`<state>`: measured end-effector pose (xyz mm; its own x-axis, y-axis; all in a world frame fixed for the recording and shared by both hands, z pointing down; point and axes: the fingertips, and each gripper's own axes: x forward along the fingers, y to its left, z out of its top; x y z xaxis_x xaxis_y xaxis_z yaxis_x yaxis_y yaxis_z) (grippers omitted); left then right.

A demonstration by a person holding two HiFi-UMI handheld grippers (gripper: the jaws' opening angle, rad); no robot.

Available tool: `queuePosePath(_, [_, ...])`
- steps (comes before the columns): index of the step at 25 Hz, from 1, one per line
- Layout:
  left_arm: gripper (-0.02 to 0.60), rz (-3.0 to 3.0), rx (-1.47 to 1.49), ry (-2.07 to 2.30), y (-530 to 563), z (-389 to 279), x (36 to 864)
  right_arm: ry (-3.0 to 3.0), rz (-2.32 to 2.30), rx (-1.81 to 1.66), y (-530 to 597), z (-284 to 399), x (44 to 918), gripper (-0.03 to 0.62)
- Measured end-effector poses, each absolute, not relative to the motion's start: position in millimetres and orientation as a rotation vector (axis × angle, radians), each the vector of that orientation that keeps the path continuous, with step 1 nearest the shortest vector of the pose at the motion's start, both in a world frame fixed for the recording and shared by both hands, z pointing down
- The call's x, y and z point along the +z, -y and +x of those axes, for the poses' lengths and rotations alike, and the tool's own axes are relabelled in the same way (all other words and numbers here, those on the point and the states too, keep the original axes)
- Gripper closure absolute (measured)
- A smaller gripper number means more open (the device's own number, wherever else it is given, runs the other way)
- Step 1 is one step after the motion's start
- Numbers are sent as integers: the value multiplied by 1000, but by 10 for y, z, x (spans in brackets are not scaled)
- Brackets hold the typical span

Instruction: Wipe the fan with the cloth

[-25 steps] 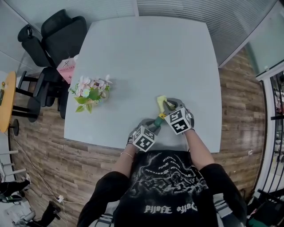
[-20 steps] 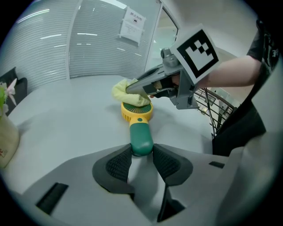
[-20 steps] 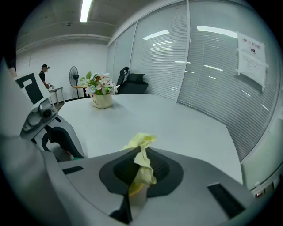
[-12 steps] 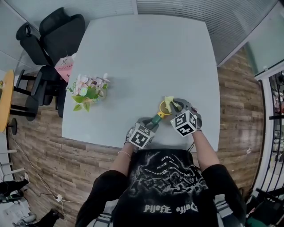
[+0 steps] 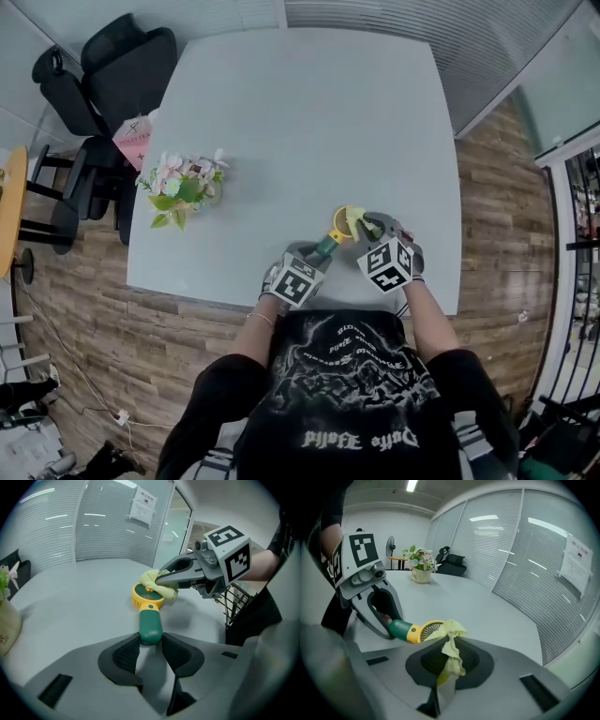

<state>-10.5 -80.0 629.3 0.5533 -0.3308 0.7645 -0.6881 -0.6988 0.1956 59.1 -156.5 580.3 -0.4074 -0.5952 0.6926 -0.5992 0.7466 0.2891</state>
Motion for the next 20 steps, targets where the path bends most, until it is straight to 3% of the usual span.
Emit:
queuePosePath(11, [411, 2253, 995, 813, 794, -116, 6269, 2225, 847, 71, 1288, 335, 5774, 565])
queuePosePath(20, [413, 2060, 771, 807, 817, -128, 6230, 2395, 637, 56, 921, -59, 5625, 565])
